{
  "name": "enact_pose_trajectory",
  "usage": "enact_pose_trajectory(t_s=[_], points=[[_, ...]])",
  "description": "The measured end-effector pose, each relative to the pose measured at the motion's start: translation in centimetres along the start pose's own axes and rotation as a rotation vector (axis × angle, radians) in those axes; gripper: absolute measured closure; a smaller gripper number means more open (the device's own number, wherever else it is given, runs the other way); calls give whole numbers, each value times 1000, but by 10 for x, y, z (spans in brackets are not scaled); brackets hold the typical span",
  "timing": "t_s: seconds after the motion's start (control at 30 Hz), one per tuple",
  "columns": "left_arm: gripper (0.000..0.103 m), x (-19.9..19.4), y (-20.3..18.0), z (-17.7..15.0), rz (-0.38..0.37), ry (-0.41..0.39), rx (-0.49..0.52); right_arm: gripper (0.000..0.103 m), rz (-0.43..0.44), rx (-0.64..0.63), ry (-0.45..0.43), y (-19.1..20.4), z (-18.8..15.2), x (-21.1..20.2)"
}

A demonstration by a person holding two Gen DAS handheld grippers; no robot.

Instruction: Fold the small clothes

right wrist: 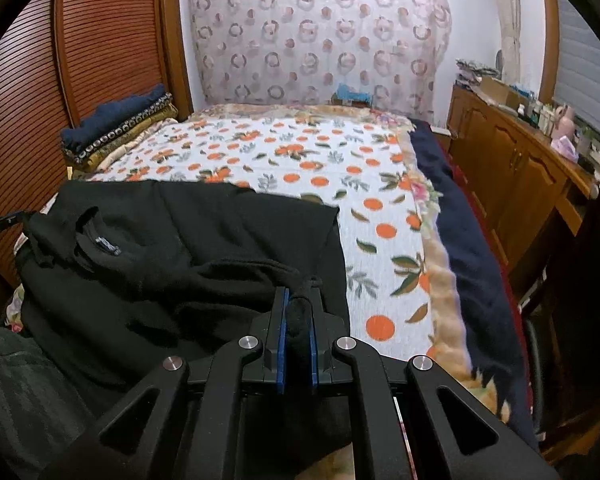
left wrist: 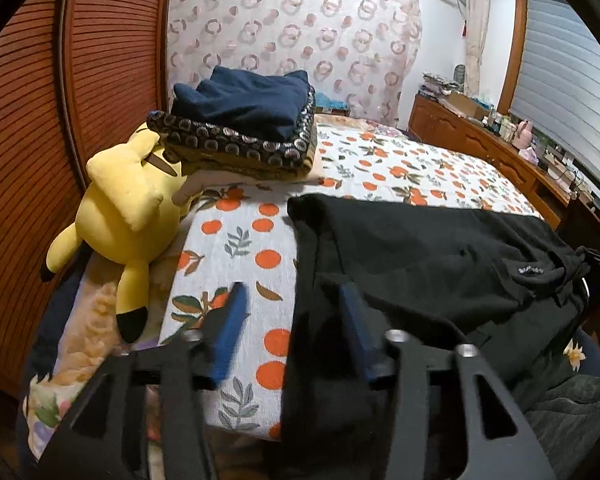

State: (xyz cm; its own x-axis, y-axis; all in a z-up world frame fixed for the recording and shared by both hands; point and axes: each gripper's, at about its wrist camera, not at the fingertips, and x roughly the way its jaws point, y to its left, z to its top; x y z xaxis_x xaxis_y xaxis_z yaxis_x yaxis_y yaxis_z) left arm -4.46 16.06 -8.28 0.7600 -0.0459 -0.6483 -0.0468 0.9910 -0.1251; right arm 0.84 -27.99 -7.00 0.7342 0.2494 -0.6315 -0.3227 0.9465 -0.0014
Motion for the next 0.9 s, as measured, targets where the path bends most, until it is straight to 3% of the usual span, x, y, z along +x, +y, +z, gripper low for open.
enact_pose_trajectory(t_s=[0.03,0.17,0.23,0.33,0.63,0.9], points=[[26,0,0,2,-1,-2,0,90,1,-4,-9,-1,-3,-4],[23,0,0,12,-15,-14,5,86,-15,-22,-35,-1,4,-14],[23,2,-2,18,-9,-23,8,67,-34,-25,-49,-3,7,-13],[23,10,-8,31,2,-21,36,54,-41,-24,-74,-7,15,-15],[23,53,-18,74,12,33,96,35,-21,-38,-71,-9,42,45],[23,99,-16,86,-12,136,96,33,44,-43,55,-10,55,110]])
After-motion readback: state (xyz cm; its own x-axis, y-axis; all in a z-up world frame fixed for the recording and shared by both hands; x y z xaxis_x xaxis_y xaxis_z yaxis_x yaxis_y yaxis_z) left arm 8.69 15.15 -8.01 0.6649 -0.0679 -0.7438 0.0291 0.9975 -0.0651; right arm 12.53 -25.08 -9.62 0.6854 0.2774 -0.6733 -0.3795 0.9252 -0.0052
